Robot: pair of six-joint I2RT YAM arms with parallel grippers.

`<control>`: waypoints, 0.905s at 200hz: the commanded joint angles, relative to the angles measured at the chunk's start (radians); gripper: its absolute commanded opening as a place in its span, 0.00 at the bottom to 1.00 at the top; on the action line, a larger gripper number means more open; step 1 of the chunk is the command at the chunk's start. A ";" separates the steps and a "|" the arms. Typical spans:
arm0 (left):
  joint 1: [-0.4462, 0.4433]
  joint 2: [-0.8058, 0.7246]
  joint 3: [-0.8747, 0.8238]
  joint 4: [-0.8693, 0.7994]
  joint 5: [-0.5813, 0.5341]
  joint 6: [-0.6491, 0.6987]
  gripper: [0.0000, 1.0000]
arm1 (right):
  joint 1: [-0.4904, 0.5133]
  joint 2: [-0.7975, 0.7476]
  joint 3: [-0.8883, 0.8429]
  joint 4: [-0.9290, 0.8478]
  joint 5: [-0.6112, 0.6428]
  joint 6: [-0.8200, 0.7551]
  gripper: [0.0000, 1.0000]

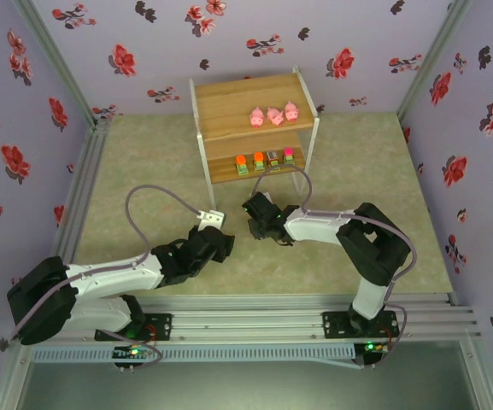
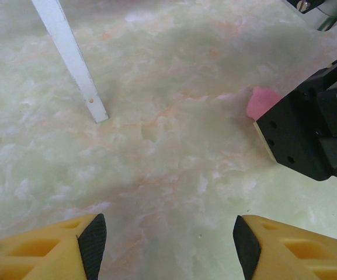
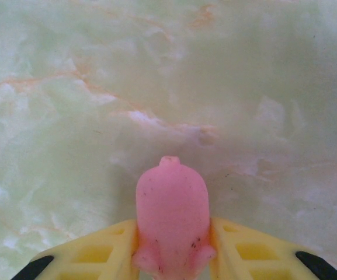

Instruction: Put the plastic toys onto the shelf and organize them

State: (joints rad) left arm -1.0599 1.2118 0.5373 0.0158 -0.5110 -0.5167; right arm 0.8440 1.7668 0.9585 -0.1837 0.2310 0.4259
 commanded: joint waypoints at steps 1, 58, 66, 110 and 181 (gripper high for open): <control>0.008 -0.008 -0.005 0.012 0.002 0.006 0.64 | -0.006 -0.021 -0.005 0.000 -0.004 -0.004 0.32; 0.008 -0.007 -0.007 0.021 0.019 0.018 0.63 | -0.003 -0.063 -0.013 -0.015 -0.005 0.011 0.29; 0.008 -0.005 -0.005 0.023 0.022 0.021 0.63 | -0.002 -0.072 -0.015 -0.019 -0.002 0.013 0.29; 0.008 0.000 -0.003 0.030 0.029 0.030 0.63 | 0.005 -0.127 -0.023 -0.046 0.014 0.026 0.27; 0.008 0.007 0.001 0.032 0.035 0.037 0.63 | 0.023 -0.220 -0.009 -0.134 0.054 0.049 0.23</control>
State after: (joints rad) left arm -1.0599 1.2118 0.5373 0.0307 -0.4835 -0.5083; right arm 0.8577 1.5974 0.9470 -0.2474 0.2428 0.4461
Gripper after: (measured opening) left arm 0.634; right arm 0.244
